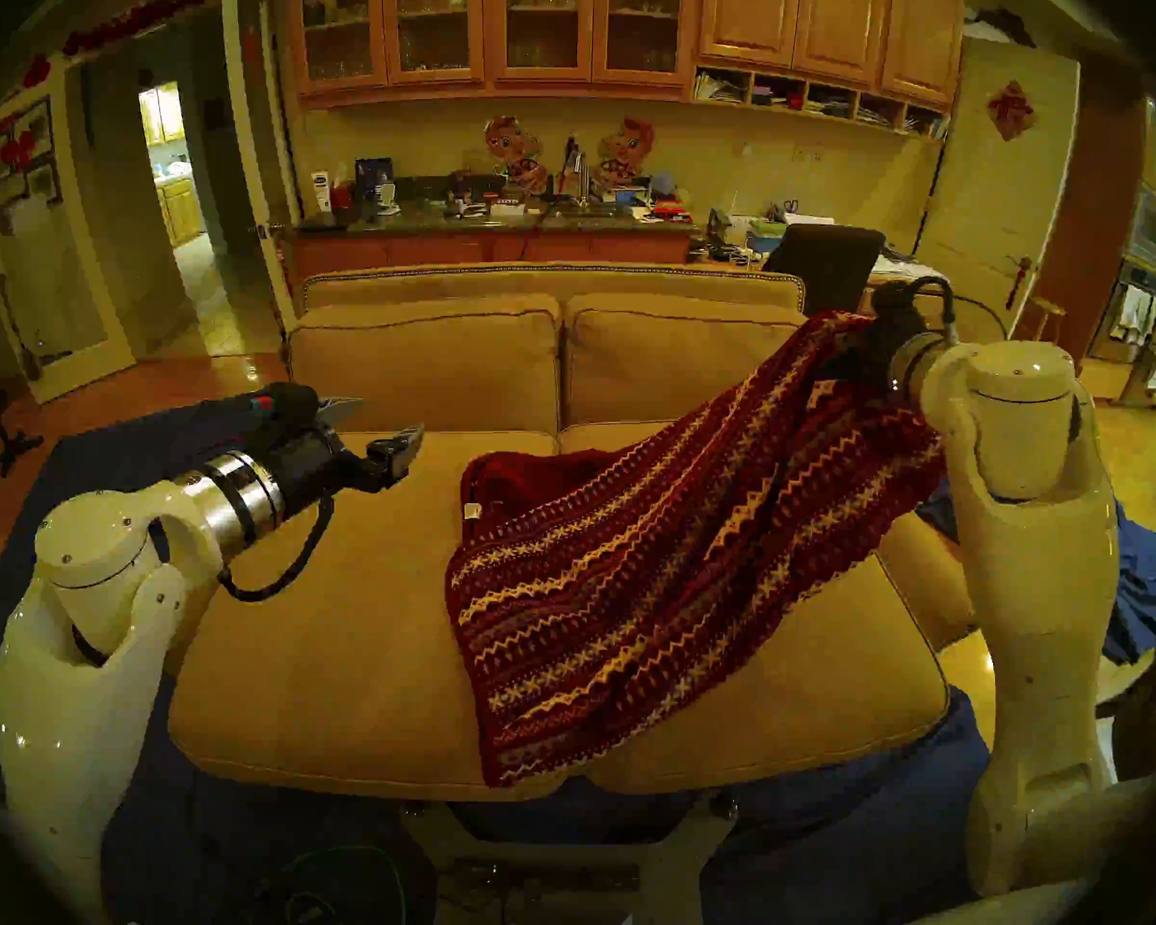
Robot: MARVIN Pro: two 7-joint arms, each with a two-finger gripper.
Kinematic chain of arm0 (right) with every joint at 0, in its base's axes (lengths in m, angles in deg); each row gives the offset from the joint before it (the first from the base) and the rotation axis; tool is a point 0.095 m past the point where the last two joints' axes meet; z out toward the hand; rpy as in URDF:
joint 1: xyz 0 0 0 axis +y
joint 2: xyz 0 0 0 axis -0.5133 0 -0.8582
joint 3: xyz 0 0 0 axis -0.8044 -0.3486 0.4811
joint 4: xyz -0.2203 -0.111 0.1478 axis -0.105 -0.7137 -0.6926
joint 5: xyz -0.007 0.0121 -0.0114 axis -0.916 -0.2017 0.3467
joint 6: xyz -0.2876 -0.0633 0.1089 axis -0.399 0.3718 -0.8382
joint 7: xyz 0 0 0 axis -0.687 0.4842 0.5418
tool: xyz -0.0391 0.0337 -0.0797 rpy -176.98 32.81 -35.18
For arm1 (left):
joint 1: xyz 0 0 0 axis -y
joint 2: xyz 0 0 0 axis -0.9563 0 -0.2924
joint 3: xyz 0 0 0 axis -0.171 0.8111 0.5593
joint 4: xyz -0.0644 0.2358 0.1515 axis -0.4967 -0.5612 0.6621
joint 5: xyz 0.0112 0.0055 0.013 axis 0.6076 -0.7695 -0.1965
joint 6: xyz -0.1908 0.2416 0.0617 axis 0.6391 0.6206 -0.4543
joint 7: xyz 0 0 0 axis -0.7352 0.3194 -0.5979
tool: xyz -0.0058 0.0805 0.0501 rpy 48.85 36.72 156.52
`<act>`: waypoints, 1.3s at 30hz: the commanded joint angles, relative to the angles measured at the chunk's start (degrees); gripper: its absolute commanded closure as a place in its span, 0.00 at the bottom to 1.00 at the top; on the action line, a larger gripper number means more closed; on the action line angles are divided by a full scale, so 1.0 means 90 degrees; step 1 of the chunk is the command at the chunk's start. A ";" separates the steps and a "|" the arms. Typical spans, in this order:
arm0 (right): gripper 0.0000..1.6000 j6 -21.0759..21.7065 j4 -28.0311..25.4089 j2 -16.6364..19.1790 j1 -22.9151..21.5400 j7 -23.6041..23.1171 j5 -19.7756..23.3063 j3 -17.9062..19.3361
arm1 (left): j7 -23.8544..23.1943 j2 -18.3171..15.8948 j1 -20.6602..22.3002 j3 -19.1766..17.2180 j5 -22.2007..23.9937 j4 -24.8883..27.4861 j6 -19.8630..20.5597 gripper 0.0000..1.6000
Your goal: Fold the blanket in half twice
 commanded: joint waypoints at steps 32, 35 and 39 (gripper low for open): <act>1.00 -0.0734 -0.2227 -0.1571 0.2715 0.2165 -0.1662 -0.3108 | -0.0031 -0.0030 0.0040 -0.0011 0.0011 0.0031 -0.0043 0.00; 1.00 -0.0775 -0.2227 -0.1526 0.2730 0.2515 -0.1866 -0.3543 | -0.0032 -0.0030 0.0040 -0.0011 0.0011 0.0031 -0.0046 0.00; 1.00 -0.0921 -0.2219 -0.1316 0.2622 0.2919 -0.2010 -0.3860 | -0.0032 -0.0028 0.0040 -0.0010 0.0010 0.0031 -0.0053 0.00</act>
